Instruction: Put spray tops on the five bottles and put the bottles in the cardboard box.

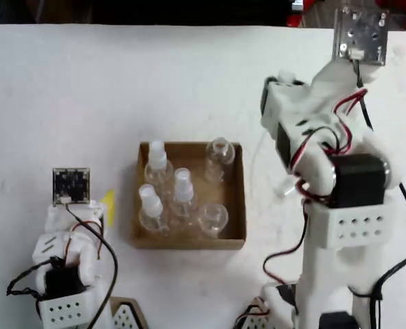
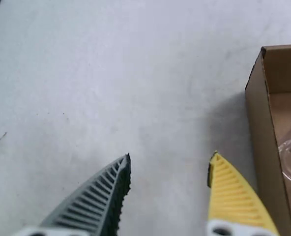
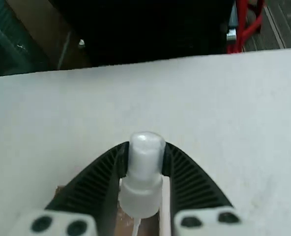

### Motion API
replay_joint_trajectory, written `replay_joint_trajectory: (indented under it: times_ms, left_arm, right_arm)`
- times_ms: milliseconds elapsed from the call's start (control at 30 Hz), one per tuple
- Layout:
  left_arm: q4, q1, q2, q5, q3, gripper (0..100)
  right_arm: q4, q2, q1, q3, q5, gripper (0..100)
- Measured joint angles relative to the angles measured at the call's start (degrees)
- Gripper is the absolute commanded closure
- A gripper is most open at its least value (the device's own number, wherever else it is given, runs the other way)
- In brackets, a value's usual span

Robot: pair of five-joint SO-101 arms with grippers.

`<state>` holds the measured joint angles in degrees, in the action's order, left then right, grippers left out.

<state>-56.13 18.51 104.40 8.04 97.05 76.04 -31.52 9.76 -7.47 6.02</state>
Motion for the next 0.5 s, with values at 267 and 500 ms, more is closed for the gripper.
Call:
replay_joint_trajectory:
  times_ms: [267, 500]
  left_arm:
    - [0.0, 0.0, 0.0, 0.0, 0.0, 76]
    - [0.0, 0.0, 0.0, 0.0, 0.0, 76]
  right_arm:
    - [-34.11, -9.23, 3.08, 25.58, -6.86, 98.3]
    - [-46.77, -10.2, 6.33, 35.08, -7.12, 98.3]
